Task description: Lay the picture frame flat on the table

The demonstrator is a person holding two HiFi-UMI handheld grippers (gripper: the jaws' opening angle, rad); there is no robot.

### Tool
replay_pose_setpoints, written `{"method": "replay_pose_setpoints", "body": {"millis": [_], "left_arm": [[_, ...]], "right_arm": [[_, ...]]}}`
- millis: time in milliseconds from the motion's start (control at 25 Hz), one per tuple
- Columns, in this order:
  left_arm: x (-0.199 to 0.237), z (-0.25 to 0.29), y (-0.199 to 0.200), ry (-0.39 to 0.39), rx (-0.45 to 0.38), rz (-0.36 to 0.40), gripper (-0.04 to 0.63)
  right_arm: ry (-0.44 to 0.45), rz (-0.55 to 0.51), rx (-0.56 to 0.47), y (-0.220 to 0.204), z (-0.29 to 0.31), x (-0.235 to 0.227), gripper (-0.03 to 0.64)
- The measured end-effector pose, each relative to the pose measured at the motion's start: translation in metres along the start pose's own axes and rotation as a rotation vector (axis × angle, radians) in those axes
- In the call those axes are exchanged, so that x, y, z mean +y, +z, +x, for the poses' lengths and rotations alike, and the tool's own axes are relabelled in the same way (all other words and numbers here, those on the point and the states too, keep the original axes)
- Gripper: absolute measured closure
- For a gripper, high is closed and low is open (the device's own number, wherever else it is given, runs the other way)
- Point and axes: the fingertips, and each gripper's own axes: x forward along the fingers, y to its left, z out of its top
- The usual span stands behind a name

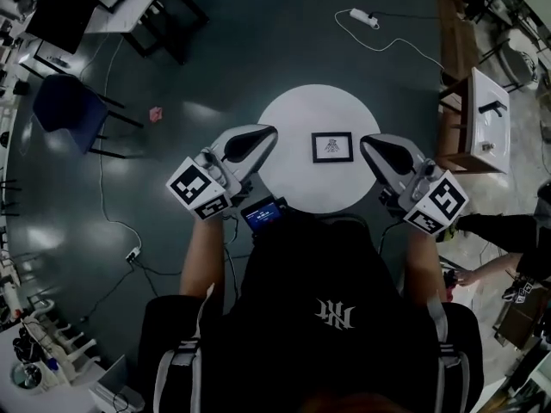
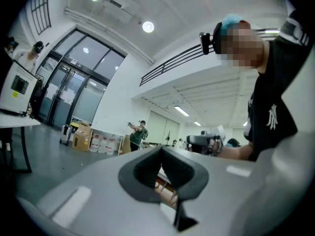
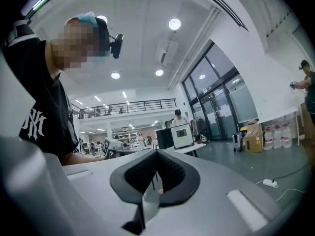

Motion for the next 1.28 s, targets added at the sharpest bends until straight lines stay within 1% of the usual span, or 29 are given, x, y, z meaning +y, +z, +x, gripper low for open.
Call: {"method": "replay_pose_setpoints", "body": {"millis": [120, 240, 400, 520, 680, 800, 880, 1080, 1280], "left_arm": [[-0.037, -0.006, 0.015, -0.012, -0.049, 0.015, 0.594], [-0.074, -0.014, 0.023, -0.002, -0.059, 0.029, 0.594], [-0.124, -0.024, 0.011, 0.02, -0.015, 0.042, 0.595], [-0.167, -0.028, -0.002, 0.014, -0.001, 0.032, 0.595], [-0.227, -0.033, -0.023, -0.041, 0.042, 0.004, 0.595], [-0.262, -0.042, -0.039, -0.081, 0.086, -0.007, 0.595], [-0.279, -0.048, -0.045, -0.101, 0.101, -0.013, 0.595], [-0.31, -0.062, -0.056, -0.156, 0.099, -0.004, 0.595], [-0.31, -0.073, -0.051, -0.231, 0.104, 0.01, 0.595]], "right_arm": [[0.0, -0.023, -0.016, 0.014, -0.037, 0.015, 0.617], [0.027, -0.022, -0.041, 0.026, -0.072, 0.042, 0.617], [0.037, -0.019, -0.059, 0.021, -0.114, 0.084, 0.617], [0.044, 0.024, -0.067, 0.007, -0.149, 0.116, 0.617], [0.033, 0.064, -0.084, -0.008, -0.192, 0.155, 0.617], [0.025, 0.091, -0.106, -0.017, -0.208, 0.178, 0.617], [0.029, 0.093, -0.11, -0.022, -0.212, 0.195, 0.617], [0.023, 0.075, -0.108, -0.033, -0.222, 0.232, 0.617], [-0.035, 0.083, -0.111, -0.031, -0.214, 0.257, 0.617]]}}
